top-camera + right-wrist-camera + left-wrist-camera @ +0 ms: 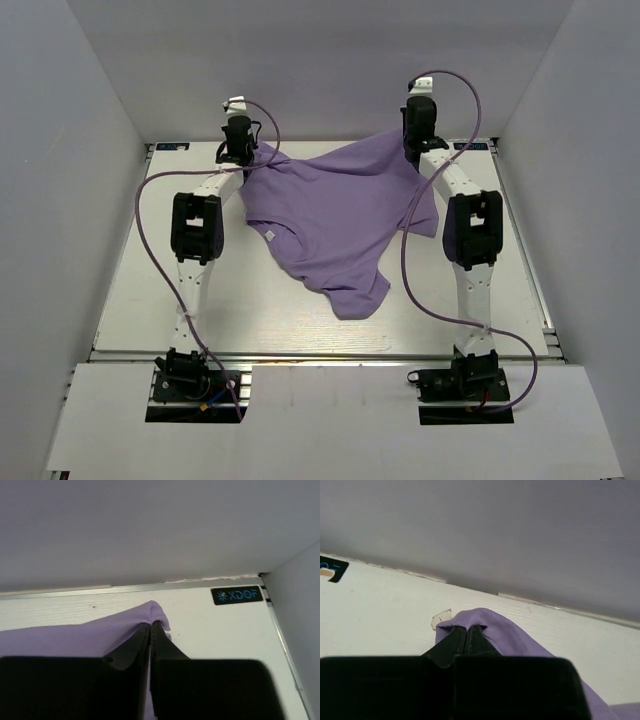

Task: Fold and stack the t-shirts
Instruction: Flatten out the tshirt

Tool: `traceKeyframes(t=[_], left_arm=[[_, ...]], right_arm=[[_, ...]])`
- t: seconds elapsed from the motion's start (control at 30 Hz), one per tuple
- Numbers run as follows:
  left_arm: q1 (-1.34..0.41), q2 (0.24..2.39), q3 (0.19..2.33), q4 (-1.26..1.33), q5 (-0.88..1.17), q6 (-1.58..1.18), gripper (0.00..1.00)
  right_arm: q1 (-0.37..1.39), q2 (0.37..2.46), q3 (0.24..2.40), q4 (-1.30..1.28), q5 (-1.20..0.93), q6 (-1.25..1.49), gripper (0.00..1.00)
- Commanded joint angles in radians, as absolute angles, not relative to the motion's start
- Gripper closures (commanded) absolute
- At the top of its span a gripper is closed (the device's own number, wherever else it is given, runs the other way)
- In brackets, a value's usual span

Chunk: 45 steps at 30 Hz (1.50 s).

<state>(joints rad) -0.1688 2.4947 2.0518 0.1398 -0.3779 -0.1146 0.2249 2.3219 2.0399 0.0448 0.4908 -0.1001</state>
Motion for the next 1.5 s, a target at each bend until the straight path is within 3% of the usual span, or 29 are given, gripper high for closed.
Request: traceKeyframes(t=[0.0,0.03,0.07,0.1,0.17,0.33,0.43,0.53,0.73,0.93,1.2,1.47], left_arm=[[-0.149,2.515,2.21,0.184,-0.396,-0.169,0.86],[-0.14,2.543,2.253,0.158,-0.365,-0.185,0.65],[-0.129,2.589,2.294,0.103,-0.33,-0.195,0.01],[-0.129,2.6,2.345,0.077,-0.31,-0.213,0.0],[-0.129,2.583,2.329,0.054,-0.296,-0.222,0.0],[-0.129,2.327,2.048,0.043,-0.273,-0.262,0.0],[-0.144,2.203,1.914,-0.055,-0.175,-0.262,0.0],[-0.167,2.142,1.792,-0.037,-0.015,-0.227,0.0],[-0.216,2.109,1.613,-0.098,0.078,-0.258,0.0],[-0.252,2.079,1.422,-0.021,0.087,-0.272,0.0],[-0.27,2.047,1.258,-0.061,0.052,-0.334,0.0],[-0.301,1.781,0.864,-0.041,0.073,-0.455,0.0]], right_arm=[[0.218,2.344,2.102,0.138,0.367,-0.101,0.9],[0.216,2.348,2.12,0.132,0.351,-0.104,0.72],[0.218,2.353,2.125,0.105,0.351,-0.107,0.15],[0.219,2.349,2.137,0.059,0.35,-0.112,0.1],[0.221,2.318,2.14,-0.032,0.338,-0.109,0.1],[0.229,2.085,2.028,-0.308,0.252,0.077,0.1],[0.232,1.903,1.666,-0.308,0.015,0.156,0.1],[0.271,1.78,1.499,-0.293,-0.088,0.195,0.1],[0.415,1.732,1.266,-0.4,-0.17,0.216,0.1],[0.508,1.626,1.048,-0.321,-0.244,0.288,0.1],[0.541,1.627,0.916,-0.265,-0.21,0.376,0.1],[0.474,1.704,0.985,-0.354,0.116,0.483,0.1]])
